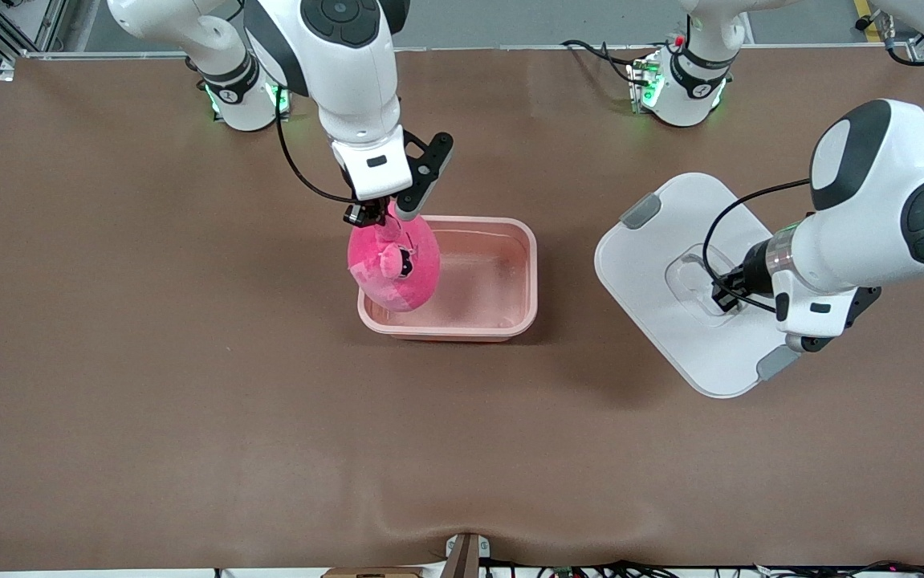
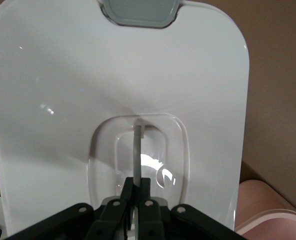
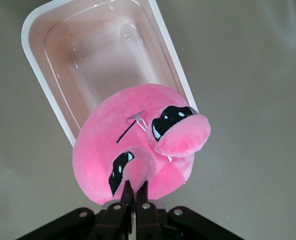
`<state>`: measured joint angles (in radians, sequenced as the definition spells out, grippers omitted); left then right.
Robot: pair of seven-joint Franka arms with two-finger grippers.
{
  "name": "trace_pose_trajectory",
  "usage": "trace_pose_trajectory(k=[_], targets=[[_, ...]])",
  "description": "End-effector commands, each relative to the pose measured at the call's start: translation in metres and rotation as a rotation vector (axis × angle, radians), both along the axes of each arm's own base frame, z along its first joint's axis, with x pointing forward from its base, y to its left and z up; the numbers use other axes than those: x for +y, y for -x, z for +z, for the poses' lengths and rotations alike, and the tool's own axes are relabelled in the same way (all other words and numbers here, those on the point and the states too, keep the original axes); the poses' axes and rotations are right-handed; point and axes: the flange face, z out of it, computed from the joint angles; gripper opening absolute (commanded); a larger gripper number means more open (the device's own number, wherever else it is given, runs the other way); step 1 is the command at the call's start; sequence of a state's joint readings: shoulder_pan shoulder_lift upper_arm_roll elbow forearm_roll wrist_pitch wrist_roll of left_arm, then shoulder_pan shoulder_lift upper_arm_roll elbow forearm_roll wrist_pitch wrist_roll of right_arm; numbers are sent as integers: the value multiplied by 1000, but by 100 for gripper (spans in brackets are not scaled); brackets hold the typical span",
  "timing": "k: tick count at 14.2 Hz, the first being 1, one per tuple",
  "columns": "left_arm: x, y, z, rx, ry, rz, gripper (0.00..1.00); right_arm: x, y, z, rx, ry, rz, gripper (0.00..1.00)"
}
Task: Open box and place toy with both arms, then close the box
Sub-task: 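Lower the pink toy into the box and open the right gripper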
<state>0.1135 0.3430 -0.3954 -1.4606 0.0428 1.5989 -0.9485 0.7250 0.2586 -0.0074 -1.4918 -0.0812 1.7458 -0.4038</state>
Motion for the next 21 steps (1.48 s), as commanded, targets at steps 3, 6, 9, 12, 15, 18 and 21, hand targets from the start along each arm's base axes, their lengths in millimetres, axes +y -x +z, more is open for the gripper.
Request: trace_pose_trajectory(k=[3, 6, 9, 12, 15, 18, 21], targets=[[-1, 7, 8, 3, 11, -7, 0, 3, 1, 0, -21, 9, -8, 5], [-5, 8, 8, 4, 11, -12, 0, 3, 1, -2, -17, 13, -65, 71], [-6, 8, 7, 5, 12, -13, 0, -4, -4, -1, -17, 10, -70, 100], [-6, 8, 8, 4, 12, -13, 0, -8, -7, 0, -15, 8, -77, 100], [-8, 9, 9, 3, 10, -4, 0, -26, -22, 6, -21, 2, -115, 100], [-37, 16, 14, 2, 15, 32, 0, -60, -34, 12, 14, 28, -168, 100], [-79, 29, 17, 0, 14, 111, 0, -119, -55, 36, 12, 24, -268, 100]])
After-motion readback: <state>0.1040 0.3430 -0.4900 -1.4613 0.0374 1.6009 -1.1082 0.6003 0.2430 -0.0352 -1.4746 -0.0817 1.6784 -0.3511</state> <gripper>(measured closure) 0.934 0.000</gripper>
